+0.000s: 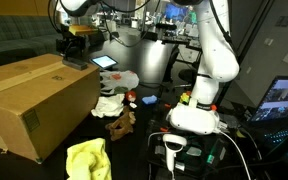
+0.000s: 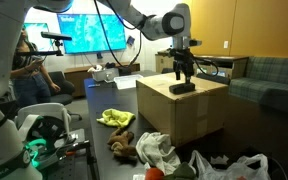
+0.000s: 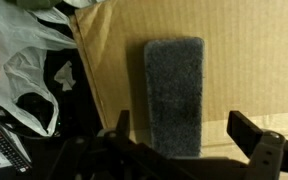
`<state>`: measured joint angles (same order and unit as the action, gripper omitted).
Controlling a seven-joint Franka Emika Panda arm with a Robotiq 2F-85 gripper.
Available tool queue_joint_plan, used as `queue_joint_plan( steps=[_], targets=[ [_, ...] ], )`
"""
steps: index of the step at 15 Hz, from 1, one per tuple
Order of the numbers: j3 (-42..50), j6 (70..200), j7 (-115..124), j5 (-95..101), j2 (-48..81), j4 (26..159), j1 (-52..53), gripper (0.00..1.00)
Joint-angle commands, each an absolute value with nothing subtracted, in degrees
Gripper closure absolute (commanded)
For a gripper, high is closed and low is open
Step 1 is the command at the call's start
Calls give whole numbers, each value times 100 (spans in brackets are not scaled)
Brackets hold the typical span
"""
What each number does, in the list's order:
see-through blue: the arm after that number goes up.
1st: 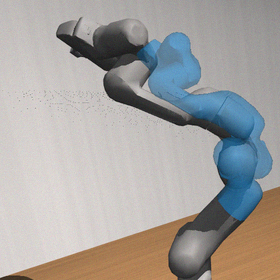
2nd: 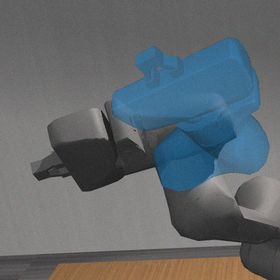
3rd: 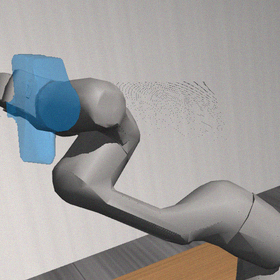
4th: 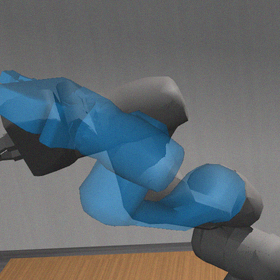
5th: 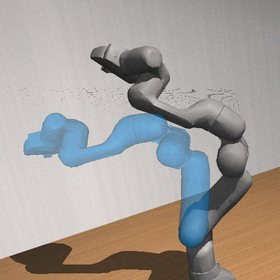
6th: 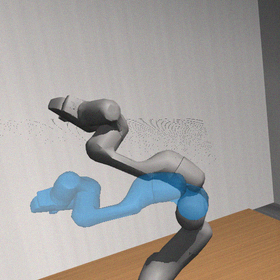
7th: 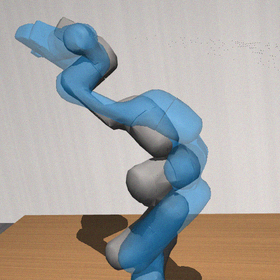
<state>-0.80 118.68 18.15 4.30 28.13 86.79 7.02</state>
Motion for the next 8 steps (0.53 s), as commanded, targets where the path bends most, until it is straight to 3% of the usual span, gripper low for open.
queue_joint_plan(
  steps=[1,8],
  targets=[
    [-114,12208,1225,370,2993,8546,609,0],
    [-116,12477,679,247,3153,8593,372,0]
  ],
)
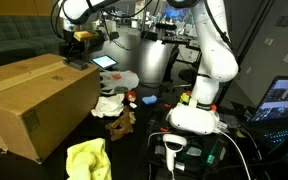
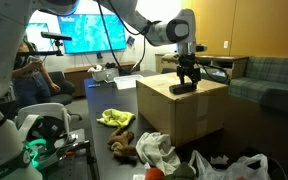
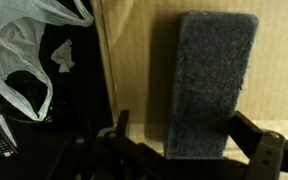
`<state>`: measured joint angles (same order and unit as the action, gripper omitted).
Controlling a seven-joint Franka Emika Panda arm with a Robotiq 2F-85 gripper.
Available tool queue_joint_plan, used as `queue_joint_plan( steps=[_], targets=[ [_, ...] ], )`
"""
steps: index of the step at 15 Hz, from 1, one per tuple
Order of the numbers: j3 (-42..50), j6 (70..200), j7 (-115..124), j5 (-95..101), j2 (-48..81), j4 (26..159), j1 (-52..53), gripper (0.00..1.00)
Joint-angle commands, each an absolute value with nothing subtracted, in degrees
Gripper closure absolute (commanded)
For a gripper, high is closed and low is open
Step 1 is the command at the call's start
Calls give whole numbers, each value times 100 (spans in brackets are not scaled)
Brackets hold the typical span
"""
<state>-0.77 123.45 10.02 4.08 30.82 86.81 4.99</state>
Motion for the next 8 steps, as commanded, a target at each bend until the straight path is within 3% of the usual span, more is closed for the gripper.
queue_joint_plan(
  steps=[1,7,8],
  targets=[
    [-123,12488,609,231,3158,8599,339,0],
    [-170,12440,147,149,3230,8521,244,3],
    [-172,12436,95,148,3213,8539,239,26]
  ],
)
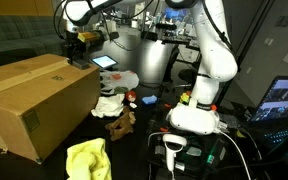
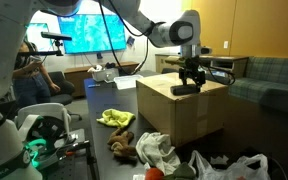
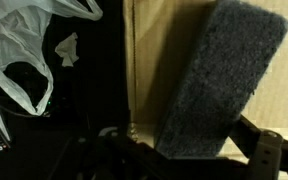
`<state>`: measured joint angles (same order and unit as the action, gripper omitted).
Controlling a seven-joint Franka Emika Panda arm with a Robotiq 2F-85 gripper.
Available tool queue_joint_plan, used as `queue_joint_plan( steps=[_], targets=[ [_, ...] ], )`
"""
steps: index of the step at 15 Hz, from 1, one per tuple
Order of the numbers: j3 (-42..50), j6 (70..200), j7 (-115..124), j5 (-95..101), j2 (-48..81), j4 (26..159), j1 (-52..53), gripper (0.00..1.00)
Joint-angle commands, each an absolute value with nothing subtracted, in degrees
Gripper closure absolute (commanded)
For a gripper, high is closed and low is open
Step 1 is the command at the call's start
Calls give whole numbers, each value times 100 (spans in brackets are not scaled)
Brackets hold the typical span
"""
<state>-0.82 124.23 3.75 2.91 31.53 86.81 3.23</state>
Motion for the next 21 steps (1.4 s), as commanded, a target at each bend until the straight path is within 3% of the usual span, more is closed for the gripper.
queue_joint_plan(
  steps=[1,2,7,21],
  targets=[
    [-179,12436,42,134,3208,8547,227,28],
    [-178,12443,16,128,3218,8541,223,30],
    [-176,12451,-98,94,3181,8593,179,67],
    [-64,13192,-201,-503,2574,9528,-342,67]
  ],
)
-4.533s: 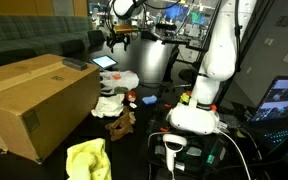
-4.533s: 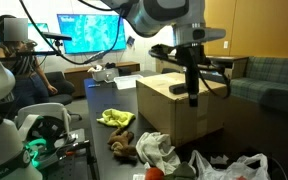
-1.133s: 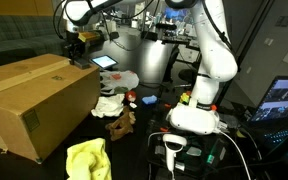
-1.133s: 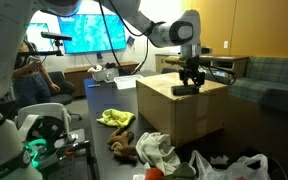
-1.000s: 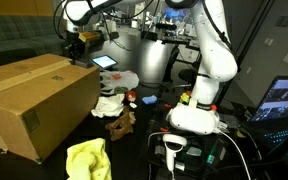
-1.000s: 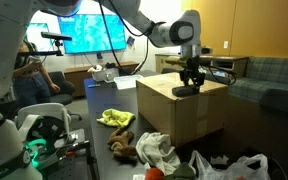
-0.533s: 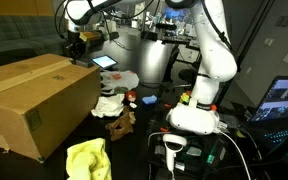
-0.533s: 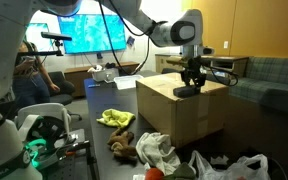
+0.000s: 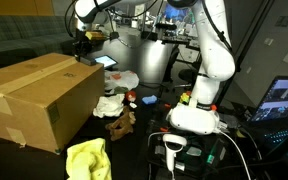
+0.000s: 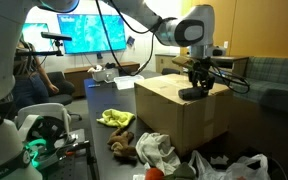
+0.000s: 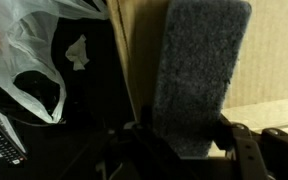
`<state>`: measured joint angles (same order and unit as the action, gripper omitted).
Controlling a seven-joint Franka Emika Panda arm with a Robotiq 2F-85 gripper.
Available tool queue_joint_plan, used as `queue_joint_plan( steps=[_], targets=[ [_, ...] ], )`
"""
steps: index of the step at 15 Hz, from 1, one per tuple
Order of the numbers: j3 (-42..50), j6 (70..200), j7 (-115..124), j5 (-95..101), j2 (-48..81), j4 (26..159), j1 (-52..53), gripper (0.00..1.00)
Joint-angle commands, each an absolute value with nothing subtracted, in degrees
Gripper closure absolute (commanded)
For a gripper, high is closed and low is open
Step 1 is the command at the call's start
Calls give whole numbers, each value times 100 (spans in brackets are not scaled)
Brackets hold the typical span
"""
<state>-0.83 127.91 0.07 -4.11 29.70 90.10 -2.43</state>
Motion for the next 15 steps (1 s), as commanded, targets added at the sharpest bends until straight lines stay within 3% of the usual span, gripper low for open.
queue_joint_plan(
  steps=[1,15],
  targets=[
    [-26,13304,-162,-436,2495,9617,-337,67],
    [371,13883,86,-727,1519,11368,-674,67]
  ],
)
